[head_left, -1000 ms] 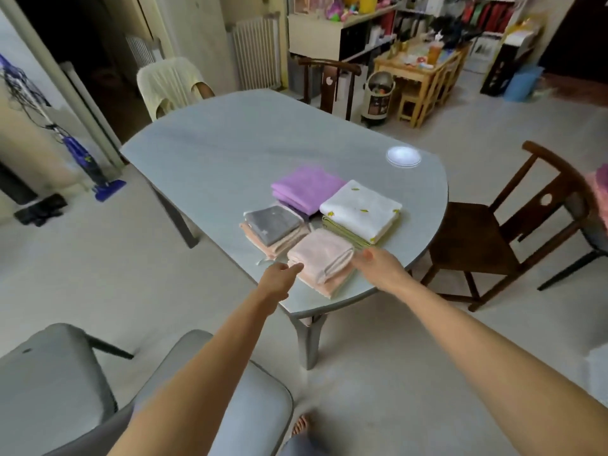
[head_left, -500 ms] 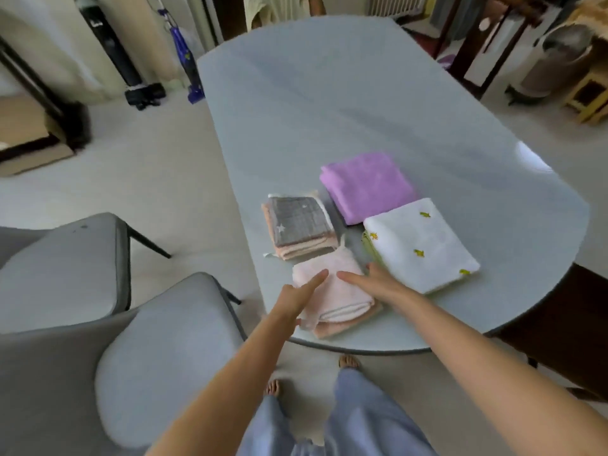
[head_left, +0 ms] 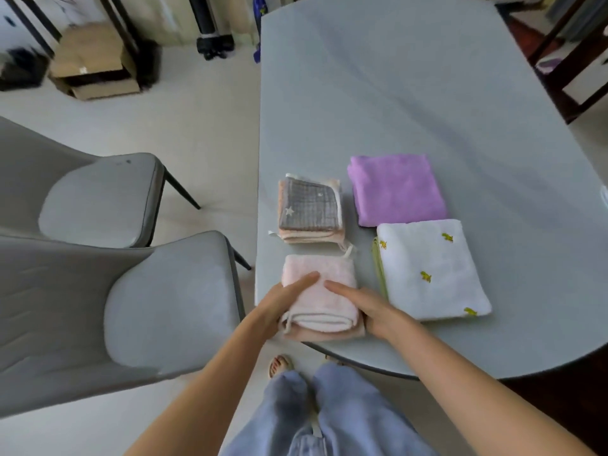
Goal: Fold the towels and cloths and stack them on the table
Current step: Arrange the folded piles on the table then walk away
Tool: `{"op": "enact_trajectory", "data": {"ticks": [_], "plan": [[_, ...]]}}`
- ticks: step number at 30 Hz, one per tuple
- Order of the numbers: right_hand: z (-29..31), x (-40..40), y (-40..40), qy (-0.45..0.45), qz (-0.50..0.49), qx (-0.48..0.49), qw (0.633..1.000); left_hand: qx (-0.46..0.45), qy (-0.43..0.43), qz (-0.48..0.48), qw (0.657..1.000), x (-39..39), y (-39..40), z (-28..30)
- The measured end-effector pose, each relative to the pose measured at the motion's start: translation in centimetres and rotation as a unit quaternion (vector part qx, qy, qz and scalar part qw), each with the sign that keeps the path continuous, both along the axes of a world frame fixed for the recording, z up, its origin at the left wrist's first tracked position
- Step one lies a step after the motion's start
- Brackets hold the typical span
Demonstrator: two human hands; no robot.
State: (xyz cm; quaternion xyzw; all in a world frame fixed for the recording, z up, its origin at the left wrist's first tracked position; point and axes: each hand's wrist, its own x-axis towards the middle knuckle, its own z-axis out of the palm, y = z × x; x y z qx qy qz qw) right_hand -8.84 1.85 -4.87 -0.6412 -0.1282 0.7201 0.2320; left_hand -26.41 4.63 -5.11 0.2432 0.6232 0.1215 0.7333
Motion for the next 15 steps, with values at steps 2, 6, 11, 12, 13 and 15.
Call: {"op": "enact_trajectory", "data": {"ticks": [2, 6, 11, 12, 13, 15], "plan": [[0.0, 0.1, -0.4, 0.059, -0.006, 0.008, 0.998, 0.034, -0.028, 0.015, 0.999, -0.1, -0.5, 1.2], [0.3, -0.5, -0.3, 0.122, 0.004, 0.022, 0.992, 0.078, -0.033, 0.045, 0.995, -0.7, -1.0, 2.7], [2.2, -2.9, 3.0, 0.168, 0.066, 0.083, 0.98, 0.133, -0.023, 0.095, 0.986, -3.5, 0.2, 4.6], [2.7, -3.6, 3.6, 0.173, 0.085, 0.098, 0.976, 0.149, -0.026, 0.106, 0.983, -4.4, 0.2, 5.0], [3.2, -4.5, 3.9, 0.183, 0.105, 0.108, 0.971, 0.163, -0.031, 0.12, 0.979, -5.7, -0.1, 5.1], [4.1, -6.7, 4.0, 0.219, 0.142, 0.128, 0.957, 0.187, -0.034, 0.137, 0.972, -8.4, -1.2, 5.5]]}}
